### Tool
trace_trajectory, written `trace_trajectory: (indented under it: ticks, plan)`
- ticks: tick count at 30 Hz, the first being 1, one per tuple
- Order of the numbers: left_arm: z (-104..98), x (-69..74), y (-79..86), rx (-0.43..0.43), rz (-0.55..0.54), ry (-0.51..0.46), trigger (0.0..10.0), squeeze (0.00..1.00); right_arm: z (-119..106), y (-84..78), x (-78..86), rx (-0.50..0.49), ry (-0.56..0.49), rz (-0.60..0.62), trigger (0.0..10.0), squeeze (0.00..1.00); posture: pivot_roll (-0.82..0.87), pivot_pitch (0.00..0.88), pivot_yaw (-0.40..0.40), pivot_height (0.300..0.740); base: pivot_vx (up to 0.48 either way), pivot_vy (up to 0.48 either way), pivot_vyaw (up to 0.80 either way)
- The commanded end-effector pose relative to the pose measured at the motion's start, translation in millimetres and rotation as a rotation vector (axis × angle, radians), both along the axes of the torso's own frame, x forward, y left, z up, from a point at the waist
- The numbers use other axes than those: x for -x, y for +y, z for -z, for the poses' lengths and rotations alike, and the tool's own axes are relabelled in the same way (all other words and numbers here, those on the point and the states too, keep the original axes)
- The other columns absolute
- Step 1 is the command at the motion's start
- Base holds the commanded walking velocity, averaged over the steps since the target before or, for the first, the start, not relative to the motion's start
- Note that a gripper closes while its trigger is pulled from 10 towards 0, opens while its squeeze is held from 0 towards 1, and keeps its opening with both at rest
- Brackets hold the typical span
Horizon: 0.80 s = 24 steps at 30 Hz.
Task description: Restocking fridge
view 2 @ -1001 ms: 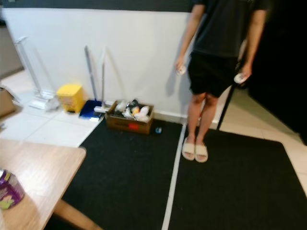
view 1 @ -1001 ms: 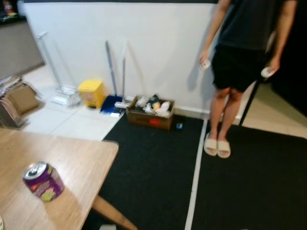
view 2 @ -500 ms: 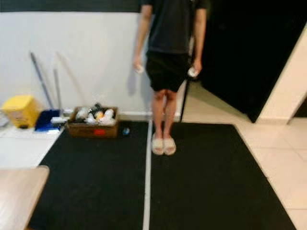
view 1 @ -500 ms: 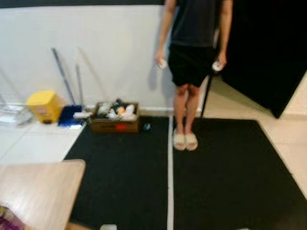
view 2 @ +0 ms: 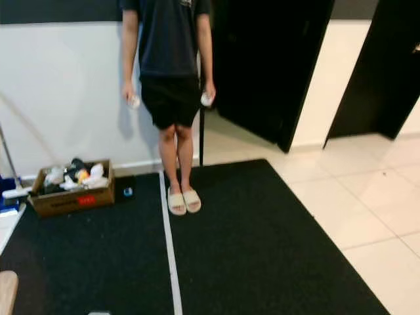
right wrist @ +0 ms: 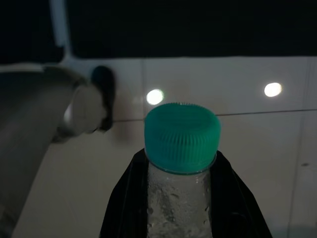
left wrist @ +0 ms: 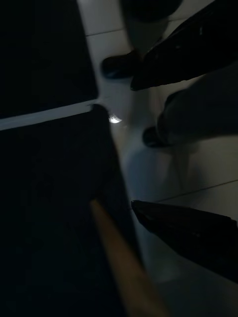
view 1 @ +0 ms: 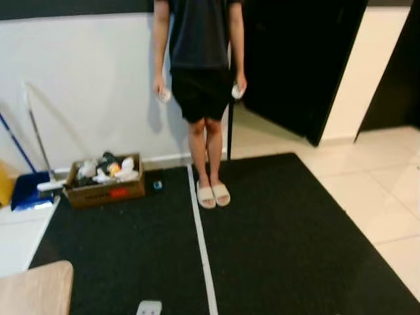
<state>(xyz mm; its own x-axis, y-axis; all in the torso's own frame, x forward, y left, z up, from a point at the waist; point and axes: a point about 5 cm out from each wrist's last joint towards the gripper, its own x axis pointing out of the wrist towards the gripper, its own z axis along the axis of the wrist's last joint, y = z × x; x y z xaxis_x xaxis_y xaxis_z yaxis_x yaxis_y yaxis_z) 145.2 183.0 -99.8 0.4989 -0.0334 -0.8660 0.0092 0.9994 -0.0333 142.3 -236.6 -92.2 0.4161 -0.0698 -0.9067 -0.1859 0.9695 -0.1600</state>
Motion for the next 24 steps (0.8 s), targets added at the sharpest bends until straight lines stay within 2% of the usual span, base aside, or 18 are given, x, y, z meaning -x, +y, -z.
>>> trace_trajectory:
  ticks: [1, 8, 18, 22, 24]
  plan:
    - [3.5, 8.8, -1.2, -0.002, -0.003, 0.033, 10.0, 0.0, 1.9, 3.5, 2.9, -0.003, 0.011, -0.009, 10.0, 0.0, -0.08, 0.0, 0.01, 0.734, 0.0, 0.0, 0.0]
    - [2.7, 5.5, -5.4, 0.015, -0.009, 0.019, 10.0, 0.0, 2.7, 2.8, 5.6, -0.002, 0.021, -0.018, 10.0, 0.0, -0.07, 0.0, 0.001, 0.734, 0.0, 0.0, 0.0]
    - [3.6, 9.2, -2.8, 0.016, -0.013, 0.025, 10.0, 0.0, 5.0, 9.2, 8.0, -0.015, 0.032, -0.041, 10.0, 0.0, -0.06, 0.0, 0.004, 0.734, 0.0, 0.0, 0.0]
    - [2.5, 6.5, -1.3, 0.015, -0.017, 0.016, 10.0, 0.0, 5.4, 9.9, 8.7, -0.016, 0.034, -0.034, 10.0, 0.0, -0.07, 0.0, 0.006, 0.734, 0.0, 0.0, 0.0]
    - [0.5, 0.3, -2.8, 0.02, -0.012, 0.003, 10.0, 0.0, 4.9, 9.5, 7.3, -0.012, 0.032, -0.04, 10.0, 0.0, -0.07, 0.0, 0.006, 0.734, 0.0, 0.0, 0.0]
